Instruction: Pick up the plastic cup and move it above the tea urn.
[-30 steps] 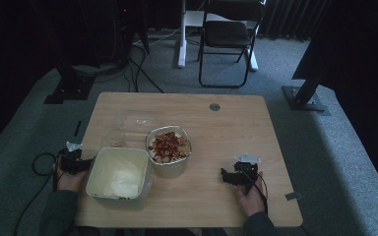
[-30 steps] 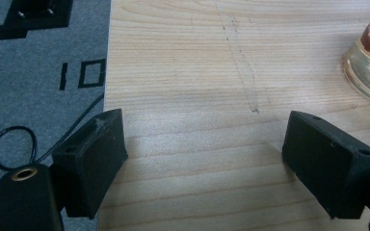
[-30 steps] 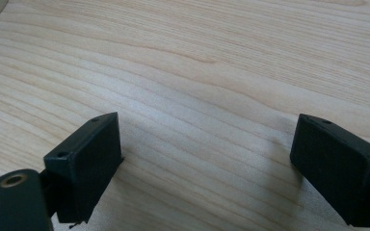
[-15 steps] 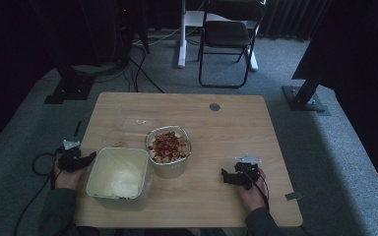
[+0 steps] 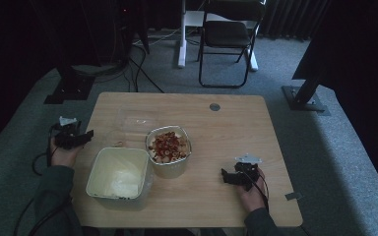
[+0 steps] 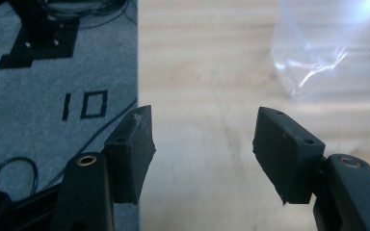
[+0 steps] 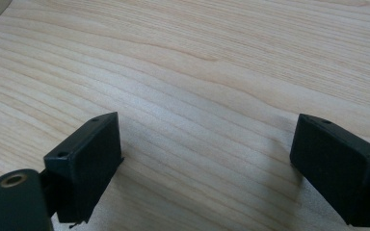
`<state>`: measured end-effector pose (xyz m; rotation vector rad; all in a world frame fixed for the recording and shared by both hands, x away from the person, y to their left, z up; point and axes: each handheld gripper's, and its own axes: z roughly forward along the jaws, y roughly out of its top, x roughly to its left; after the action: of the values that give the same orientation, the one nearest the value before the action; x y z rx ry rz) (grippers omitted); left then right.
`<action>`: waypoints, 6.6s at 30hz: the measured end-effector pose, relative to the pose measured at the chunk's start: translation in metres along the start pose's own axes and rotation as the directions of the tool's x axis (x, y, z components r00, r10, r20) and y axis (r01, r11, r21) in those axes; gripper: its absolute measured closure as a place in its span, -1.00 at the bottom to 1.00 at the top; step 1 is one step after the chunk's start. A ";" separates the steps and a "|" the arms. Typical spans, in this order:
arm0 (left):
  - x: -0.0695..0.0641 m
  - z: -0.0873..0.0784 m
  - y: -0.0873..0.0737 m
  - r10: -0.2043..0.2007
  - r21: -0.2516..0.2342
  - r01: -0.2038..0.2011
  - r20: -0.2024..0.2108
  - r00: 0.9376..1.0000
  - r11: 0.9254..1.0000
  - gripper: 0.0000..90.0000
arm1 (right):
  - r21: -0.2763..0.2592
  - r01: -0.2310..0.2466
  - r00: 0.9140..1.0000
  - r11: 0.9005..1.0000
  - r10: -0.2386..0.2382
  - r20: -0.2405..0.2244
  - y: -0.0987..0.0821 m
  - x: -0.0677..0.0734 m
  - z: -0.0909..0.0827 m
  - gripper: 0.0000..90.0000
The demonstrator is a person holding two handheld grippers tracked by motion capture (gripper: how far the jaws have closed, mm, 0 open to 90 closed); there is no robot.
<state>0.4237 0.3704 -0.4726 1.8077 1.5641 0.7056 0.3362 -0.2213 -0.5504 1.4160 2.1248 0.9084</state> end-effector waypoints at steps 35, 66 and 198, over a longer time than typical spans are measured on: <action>-0.046 0.086 0.058 0.016 0.166 -0.054 0.227 0.974 0.985 0.24 | 0.000 0.000 1.000 1.000 0.000 0.001 0.000 0.000 0.000 -0.77; 0.008 -0.010 0.095 -0.118 -0.034 0.138 0.336 0.934 0.990 0.94 | 0.000 0.006 1.000 1.000 -0.006 -0.005 0.000 0.001 0.000 -0.77; -0.051 -0.001 0.006 0.052 0.023 -0.060 0.269 0.962 0.998 0.64 | -0.132 0.198 0.914 0.971 -0.231 -0.334 0.082 0.126 0.024 -0.09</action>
<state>0.4191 0.3194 -0.4671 1.8882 1.3558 0.4409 0.3556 -0.0765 -0.5069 1.0049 2.3949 1.2253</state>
